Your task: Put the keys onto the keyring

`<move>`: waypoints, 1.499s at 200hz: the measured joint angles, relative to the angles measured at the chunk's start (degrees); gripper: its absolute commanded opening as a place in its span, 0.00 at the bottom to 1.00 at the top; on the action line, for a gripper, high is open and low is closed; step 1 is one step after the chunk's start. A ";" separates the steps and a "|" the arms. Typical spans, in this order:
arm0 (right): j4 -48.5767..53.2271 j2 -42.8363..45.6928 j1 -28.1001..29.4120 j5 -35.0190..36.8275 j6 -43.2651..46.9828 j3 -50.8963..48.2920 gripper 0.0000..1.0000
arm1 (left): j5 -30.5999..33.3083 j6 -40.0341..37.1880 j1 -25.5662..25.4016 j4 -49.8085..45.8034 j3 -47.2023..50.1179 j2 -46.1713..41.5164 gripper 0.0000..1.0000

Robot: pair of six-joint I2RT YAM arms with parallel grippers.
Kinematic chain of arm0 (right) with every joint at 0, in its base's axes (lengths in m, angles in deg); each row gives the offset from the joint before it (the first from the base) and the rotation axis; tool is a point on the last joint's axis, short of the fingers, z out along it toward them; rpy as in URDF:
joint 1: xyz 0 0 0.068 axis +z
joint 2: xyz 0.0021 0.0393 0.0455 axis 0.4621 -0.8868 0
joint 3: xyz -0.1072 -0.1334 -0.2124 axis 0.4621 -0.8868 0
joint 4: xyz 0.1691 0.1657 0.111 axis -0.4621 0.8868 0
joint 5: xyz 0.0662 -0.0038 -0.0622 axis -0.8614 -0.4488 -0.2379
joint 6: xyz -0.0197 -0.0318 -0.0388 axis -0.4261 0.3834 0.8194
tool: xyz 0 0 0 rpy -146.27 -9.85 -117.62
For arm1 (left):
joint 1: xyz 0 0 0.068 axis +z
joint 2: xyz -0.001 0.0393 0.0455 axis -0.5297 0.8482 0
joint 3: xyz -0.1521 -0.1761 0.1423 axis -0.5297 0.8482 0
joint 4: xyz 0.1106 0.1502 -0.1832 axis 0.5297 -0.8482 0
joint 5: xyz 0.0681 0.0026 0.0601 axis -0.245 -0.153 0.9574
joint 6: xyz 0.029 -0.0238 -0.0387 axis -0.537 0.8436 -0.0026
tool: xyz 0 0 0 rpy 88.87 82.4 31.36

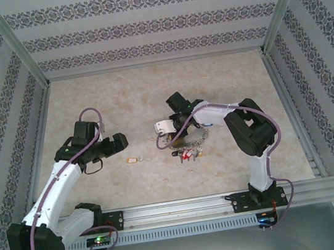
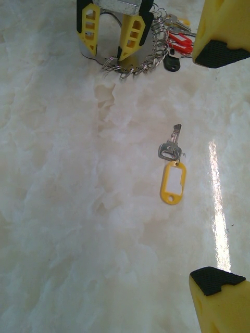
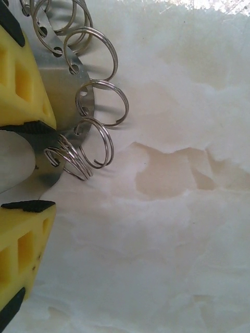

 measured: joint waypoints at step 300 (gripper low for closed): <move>-2.16 -0.94 2.21 7.32 -10.93 1.70 0.24 | -0.24 1.51 0.00 1.68 1.09 0.02 0.99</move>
